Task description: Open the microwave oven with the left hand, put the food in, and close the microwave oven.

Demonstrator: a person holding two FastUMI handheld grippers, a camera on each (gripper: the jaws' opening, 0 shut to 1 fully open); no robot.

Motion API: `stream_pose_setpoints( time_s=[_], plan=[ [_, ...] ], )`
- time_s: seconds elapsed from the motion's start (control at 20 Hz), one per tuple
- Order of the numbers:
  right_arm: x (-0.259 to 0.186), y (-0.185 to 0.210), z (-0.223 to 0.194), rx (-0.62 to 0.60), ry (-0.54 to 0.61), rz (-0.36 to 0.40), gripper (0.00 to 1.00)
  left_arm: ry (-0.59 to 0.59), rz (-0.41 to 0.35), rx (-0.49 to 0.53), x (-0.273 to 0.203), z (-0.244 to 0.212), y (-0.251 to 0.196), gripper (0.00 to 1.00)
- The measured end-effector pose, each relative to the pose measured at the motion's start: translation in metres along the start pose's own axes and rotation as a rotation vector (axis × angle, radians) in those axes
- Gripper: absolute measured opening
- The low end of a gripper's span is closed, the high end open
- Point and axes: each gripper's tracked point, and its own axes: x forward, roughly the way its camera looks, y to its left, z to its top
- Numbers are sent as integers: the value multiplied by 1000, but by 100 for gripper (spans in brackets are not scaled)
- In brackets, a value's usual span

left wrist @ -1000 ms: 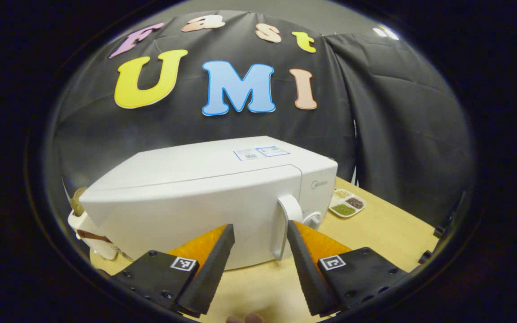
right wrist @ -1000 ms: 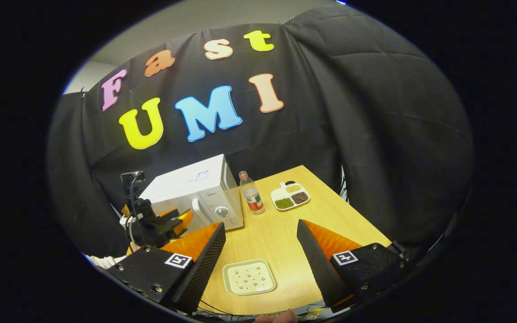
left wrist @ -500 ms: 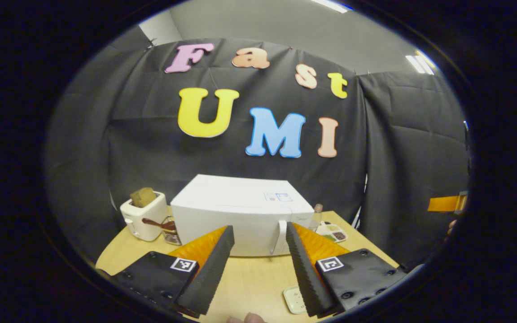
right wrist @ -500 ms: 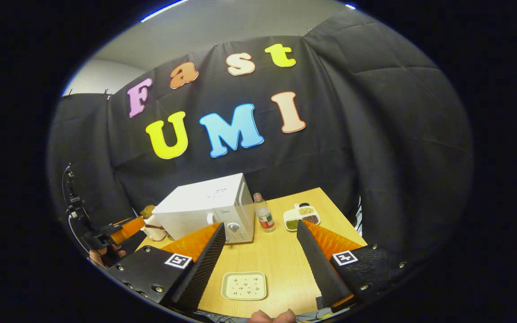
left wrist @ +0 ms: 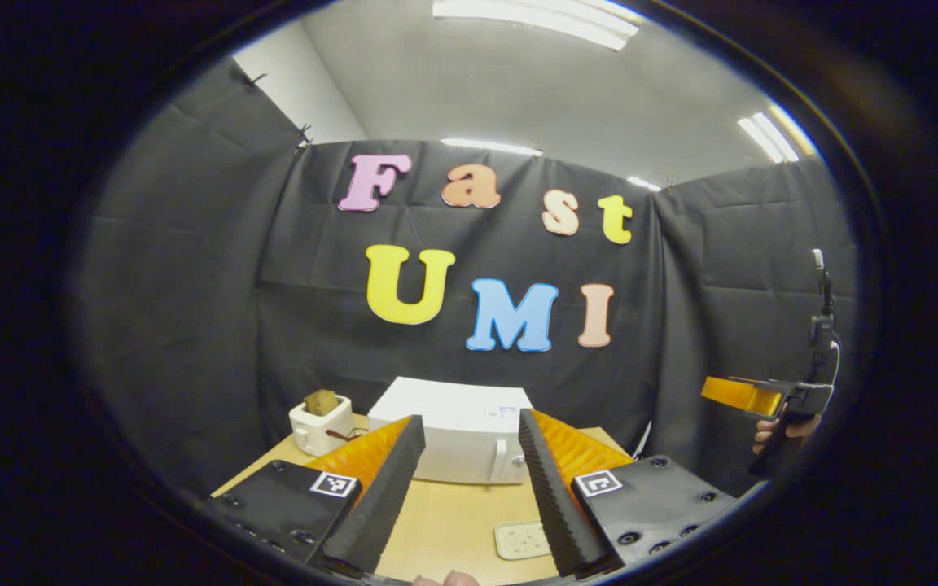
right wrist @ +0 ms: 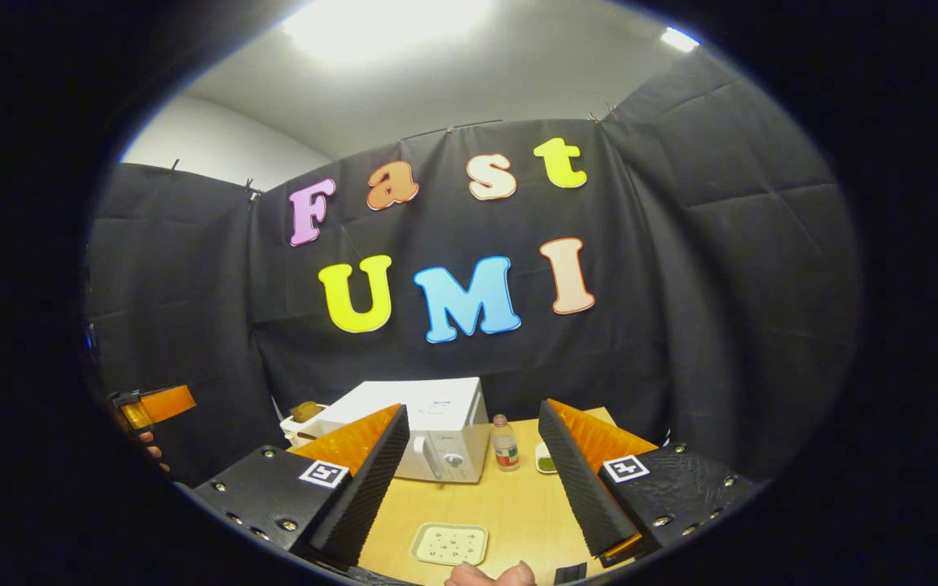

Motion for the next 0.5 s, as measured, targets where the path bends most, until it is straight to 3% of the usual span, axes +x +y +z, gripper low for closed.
stream_pose_setpoints(
  time_s=[0.2, 0.5],
  plan=[
    [-4, 25, 13, -96, -39, -30, 98, -87, 19, 68, -22, 50, 24, 79],
    [7, 85, 19, -103, -46, 46, 97, -97, 64, 54, -46, 43, 66, 79]
  ],
)
